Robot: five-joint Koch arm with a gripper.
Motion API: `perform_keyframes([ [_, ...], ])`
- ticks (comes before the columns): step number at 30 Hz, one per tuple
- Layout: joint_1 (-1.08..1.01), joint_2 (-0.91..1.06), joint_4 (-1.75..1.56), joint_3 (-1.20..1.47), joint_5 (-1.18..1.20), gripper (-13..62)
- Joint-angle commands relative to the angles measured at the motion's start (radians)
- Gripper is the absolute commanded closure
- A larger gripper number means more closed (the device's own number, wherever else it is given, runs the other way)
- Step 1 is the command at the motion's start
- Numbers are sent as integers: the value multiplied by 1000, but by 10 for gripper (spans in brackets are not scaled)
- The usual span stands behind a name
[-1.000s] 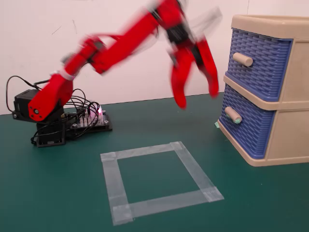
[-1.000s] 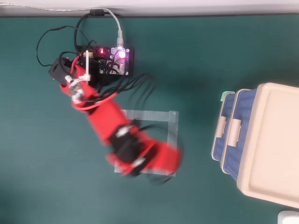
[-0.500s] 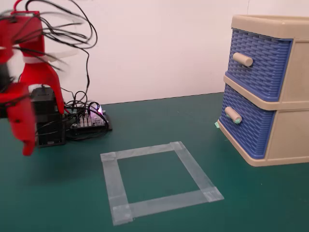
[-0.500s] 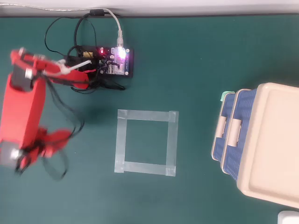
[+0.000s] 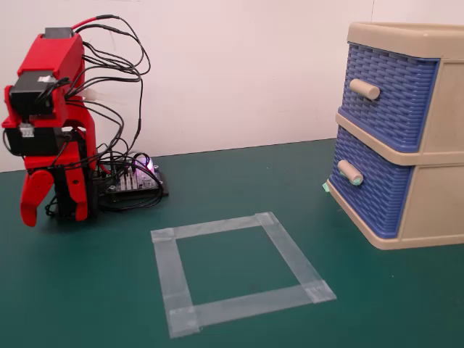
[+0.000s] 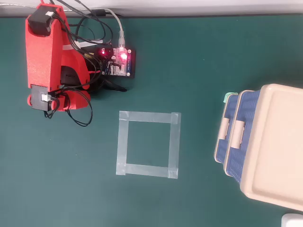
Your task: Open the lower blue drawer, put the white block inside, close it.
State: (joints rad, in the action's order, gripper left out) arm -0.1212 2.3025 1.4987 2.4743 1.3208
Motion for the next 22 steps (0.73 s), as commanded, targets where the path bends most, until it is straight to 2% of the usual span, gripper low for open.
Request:
perform_keyframes([
  [1, -5, 49, 153, 17, -14, 156],
  [22, -12, 48, 156, 15, -49, 150],
])
